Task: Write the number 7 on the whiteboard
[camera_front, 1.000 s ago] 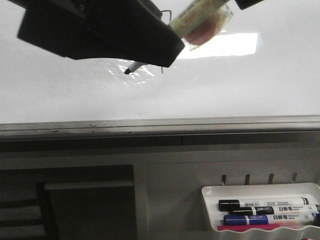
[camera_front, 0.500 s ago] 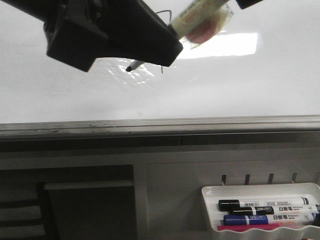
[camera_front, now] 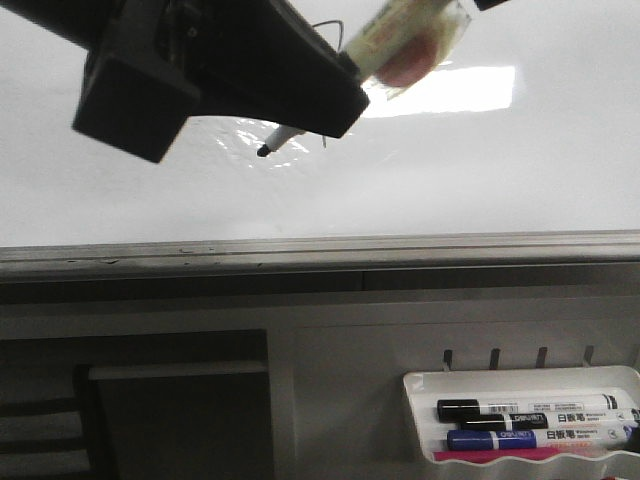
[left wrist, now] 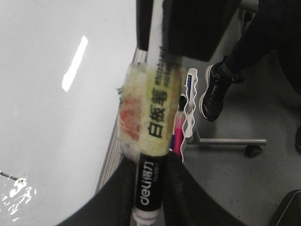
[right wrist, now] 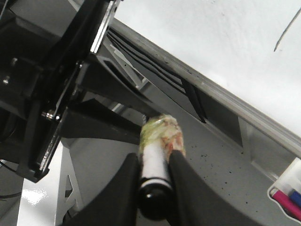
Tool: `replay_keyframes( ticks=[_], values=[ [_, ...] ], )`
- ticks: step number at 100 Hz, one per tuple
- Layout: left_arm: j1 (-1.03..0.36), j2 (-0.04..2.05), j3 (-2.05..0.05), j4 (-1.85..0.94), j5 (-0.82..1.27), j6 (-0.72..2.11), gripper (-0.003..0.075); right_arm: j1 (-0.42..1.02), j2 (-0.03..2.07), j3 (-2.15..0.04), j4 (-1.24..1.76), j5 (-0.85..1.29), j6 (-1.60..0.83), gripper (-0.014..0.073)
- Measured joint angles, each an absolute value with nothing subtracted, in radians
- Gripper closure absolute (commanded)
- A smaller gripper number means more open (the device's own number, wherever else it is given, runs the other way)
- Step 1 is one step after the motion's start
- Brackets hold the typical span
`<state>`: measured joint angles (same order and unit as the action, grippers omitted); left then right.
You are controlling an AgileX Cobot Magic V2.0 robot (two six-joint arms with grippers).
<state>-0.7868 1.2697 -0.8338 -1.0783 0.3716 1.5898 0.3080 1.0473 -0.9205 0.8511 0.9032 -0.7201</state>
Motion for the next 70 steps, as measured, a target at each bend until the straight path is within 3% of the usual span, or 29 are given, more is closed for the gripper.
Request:
replay_keyframes(
  ticks=[8,13,48,70],
  values=[
    [-0.787,1.270,-0.834,-1.098,0.347,1.584,0.0741,0.308,1.047,-0.920,0.856,0.911,-0.720,0.0166],
    [-0.787,1.270,-0.834,-1.112,0.328,1.575,0.0741,0.308,1.047,-0.920,0.858,0.913,-0.720,0.0128],
    [-0.752,1.168,-0.795,-1.216,0.133,1.353,0.0741,0.191,0.898,-0.920,0.816,0.872,-0.712,0.0134],
    [-0.746,1.048,-0.689,-1.600,-0.184,1.323,0.0741,0.114,0.768,-0.916,0.642,0.935,-0.651,0.0134]
  ],
)
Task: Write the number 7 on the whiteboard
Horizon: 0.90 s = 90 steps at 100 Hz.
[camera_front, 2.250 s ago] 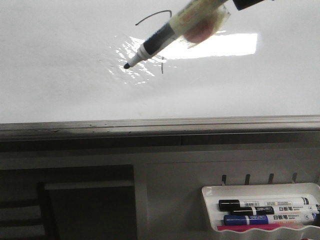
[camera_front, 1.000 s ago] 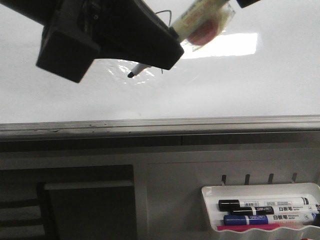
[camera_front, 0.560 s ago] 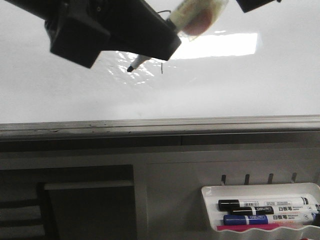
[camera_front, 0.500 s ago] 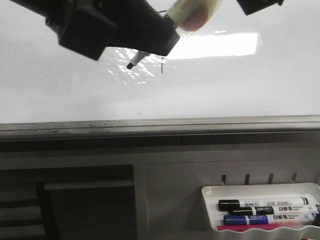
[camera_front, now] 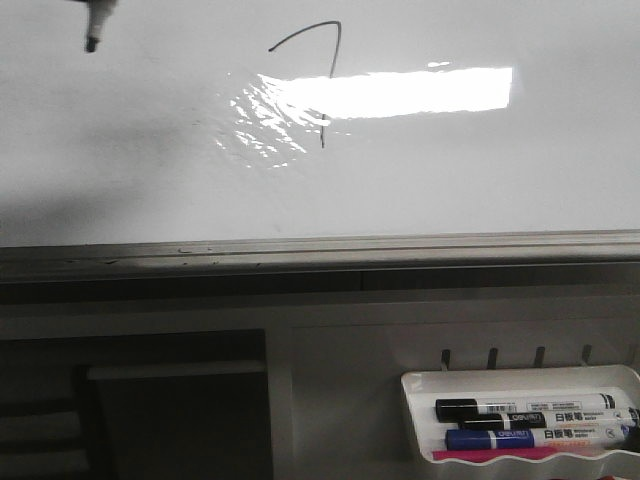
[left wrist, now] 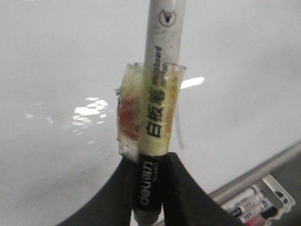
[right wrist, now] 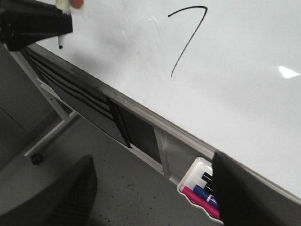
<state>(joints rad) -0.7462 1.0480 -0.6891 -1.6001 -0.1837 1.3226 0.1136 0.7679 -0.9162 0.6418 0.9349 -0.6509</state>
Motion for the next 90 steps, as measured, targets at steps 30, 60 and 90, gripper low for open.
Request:
replay_keyframes(
  ticks=[30,60,90],
  values=[
    [-0.695,1.168,-0.713,-1.706,-0.283,1.307,0.0741,0.110,0.741,-0.877,0.642,0.961,-0.634,0.0134],
    [-0.606,1.314,-0.809,-1.708,-0.283,1.304,0.0741,0.110,0.741,-0.877,0.642,1.005,-0.632,0.0134],
    [-0.569,1.334,-0.814,-1.709,-0.250,1.302,0.0739,0.110,0.741,-0.877,0.642,1.006,-0.632,0.0134]
  ],
)
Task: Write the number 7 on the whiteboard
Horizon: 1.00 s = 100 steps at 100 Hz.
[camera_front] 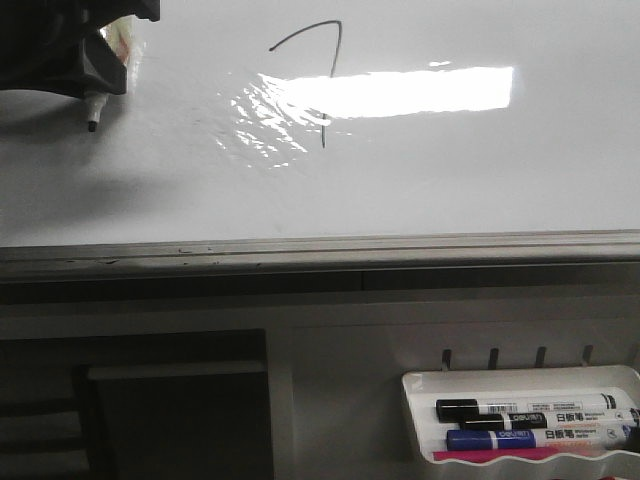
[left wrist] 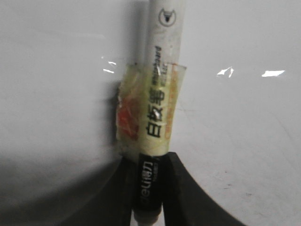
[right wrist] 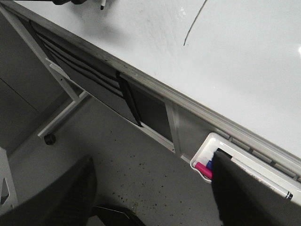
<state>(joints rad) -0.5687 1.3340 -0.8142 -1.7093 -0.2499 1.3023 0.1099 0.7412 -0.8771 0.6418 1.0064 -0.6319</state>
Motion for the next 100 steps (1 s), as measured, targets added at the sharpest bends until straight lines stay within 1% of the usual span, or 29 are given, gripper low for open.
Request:
replay_keyframes(
  ticks=[6,11,18,23,25,26,27,29,37,44,49,65,77,90,97,100],
  values=[
    [-0.569,1.334,-0.814,-1.709,-0.239,1.302,0.0726,0.110,0.741,-0.877,0.642,1.006,-0.632,0.0134],
    [-0.569,1.335,-0.814,-1.709,-0.232,1.302,0.0689,0.110,0.741,-0.877,0.642,1.006,-0.632,0.0134],
    [-0.569,1.336,-0.814,-1.709,-0.225,1.302,0.0599,0.110,0.741,-0.877,0.642,1.006,-0.632,0.0134],
    [-0.569,1.336,-0.814,-1.709,-0.223,1.302,0.0505,0.110,0.741,-0.877,0.642,1.006,-0.632,0.0134],
    [-0.569,1.336,-0.814,-1.709,-0.223,1.302,0.0481,0.110,0.741,-0.877,0.642,1.006,-0.632,0.0134],
    [-0.569,1.336,-0.814,-1.709,-0.223,1.302,0.0445,0.110,0.741,-0.877,0.642,1.006,-0.632,0.0134],
    [-0.569,1.336,-0.814,-1.709,-0.223,1.302,0.0445,0.110,0.741,-0.877,0.642,1.006,-0.632,0.0134],
    [-0.569,1.336,-0.814,-1.709,-0.223,1.302,0.0400,0.110,0.741,-0.877,0.642,1.006,-0.632,0.0134],
    [-0.569,1.336,-0.814,-1.709,-0.223,1.302,0.0296,0.110,0.741,-0.877,0.642,1.009,-0.632,0.0134],
    [-0.569,1.336,-0.814,-1.709,-0.221,1.302,0.0236,0.110,0.741,-0.877,0.642,1.011,-0.632,0.0134],
    [-0.569,1.336,-0.814,-1.709,-0.221,1.302,0.0215,0.110,0.741,-0.877,0.642,1.015,-0.632,0.0134],
    [-0.569,1.303,-0.814,-1.699,-0.221,1.304,0.0213,0.110,0.741,-0.877,0.643,1.019,-0.632,0.0134],
    [-0.569,1.225,-0.802,-1.675,-0.223,1.345,0.0213,0.110,0.741,-0.877,0.660,1.014,-0.632,0.0134],
    [-0.569,1.119,-0.774,-1.666,-0.223,1.434,0.0214,0.110,0.741,-0.877,0.702,0.955,-0.632,0.0138],
    [-0.569,1.055,-0.756,-1.666,-0.223,1.464,0.0217,0.110,0.741,-0.877,0.734,0.899,-0.632,0.0188],
    [-0.569,1.029,-0.748,-1.666,-0.223,1.471,0.0219,0.110,0.741,-0.877,0.747,0.867,-0.632,0.0241]
  ],
)
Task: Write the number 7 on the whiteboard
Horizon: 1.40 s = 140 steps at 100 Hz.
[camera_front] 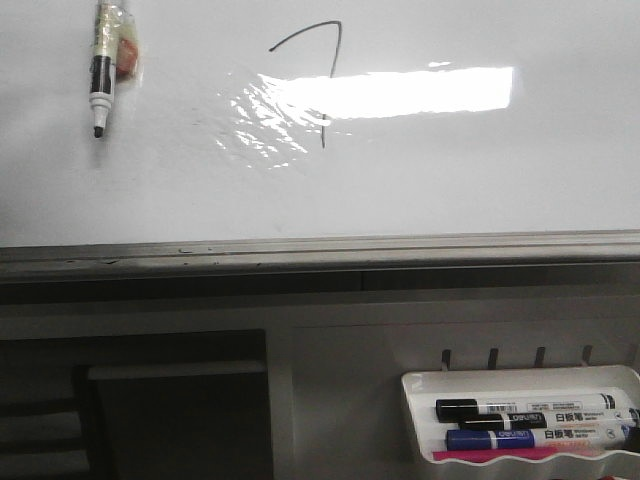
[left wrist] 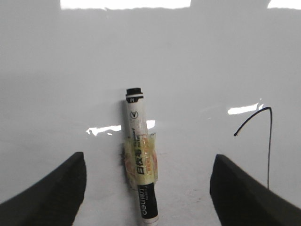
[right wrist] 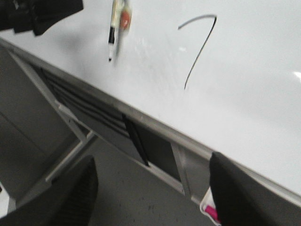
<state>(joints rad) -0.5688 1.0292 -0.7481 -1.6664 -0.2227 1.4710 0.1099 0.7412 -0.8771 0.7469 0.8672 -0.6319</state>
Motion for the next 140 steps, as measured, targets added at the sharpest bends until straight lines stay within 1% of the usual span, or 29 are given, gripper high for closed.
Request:
replay_keyframes(
  ticks=[6,12,18,21,28,31,33,38,40,41,54,72,87,105,140],
  values=[
    [-0.569,0.971,-0.732,-1.666,-0.220,1.480,0.0230,0.110,0.741,-0.877,0.773,0.815,-0.632,0.0354],
    [-0.569,0.914,-0.714,-1.666,-0.208,1.485,0.0251,0.110,0.741,-0.877,0.791,0.761,-0.632,0.0506],
    [-0.569,0.863,-0.694,-1.666,-0.191,1.490,0.0304,0.110,0.741,-0.877,0.799,0.734,-0.636,0.0659],
    [-0.569,0.838,-0.679,-1.664,-0.180,1.492,0.0337,0.110,0.739,-0.877,0.802,0.720,-0.644,0.0659],
    [-0.569,0.773,-0.646,-1.663,-0.150,1.499,0.0449,0.110,0.731,-0.873,0.806,0.701,-0.673,0.0645],
    [-0.569,0.741,-0.629,-1.663,-0.132,1.504,0.0520,0.110,0.718,-0.864,0.808,0.690,-0.689,0.0645],
    [-0.569,0.722,-0.616,-1.662,-0.120,1.504,0.0551,0.110,0.709,-0.856,0.809,0.683,-0.699,0.0645],
    [-0.569,0.676,-0.583,-1.654,-0.091,1.506,0.0680,0.110,0.685,-0.833,0.811,0.665,-0.721,0.0645],
    [-0.569,0.656,-0.567,-1.646,-0.079,1.508,0.0713,0.110,0.662,-0.813,0.811,0.650,-0.733,0.0645],
    [-0.569,0.650,-0.562,-1.643,-0.075,1.508,0.0744,0.110,0.662,-0.808,0.811,0.650,-0.735,0.0645],
    [-0.569,0.528,-0.450,-1.603,-0.014,1.512,0.0741,0.110,0.499,-0.673,0.819,0.555,-0.771,0.0647],
    [-0.569,0.366,-0.314,-1.590,0.000,1.514,0.0741,0.110,0.221,-0.436,0.826,0.397,-0.779,0.0647],
    [-0.569,0.221,-0.246,-1.588,0.000,1.514,0.0741,0.110,0.051,-0.299,0.829,0.371,-0.783,0.0647],
    [-0.569,0.109,-0.222,-1.588,-0.008,1.514,0.0741,0.110,-0.009,-0.233,0.830,0.333,-0.783,0.0647],
    [-0.569,0.094,-0.218,-1.588,-0.022,1.514,0.0741,0.110,-0.012,-0.220,0.838,0.320,-0.783,0.0647]
  ],
)
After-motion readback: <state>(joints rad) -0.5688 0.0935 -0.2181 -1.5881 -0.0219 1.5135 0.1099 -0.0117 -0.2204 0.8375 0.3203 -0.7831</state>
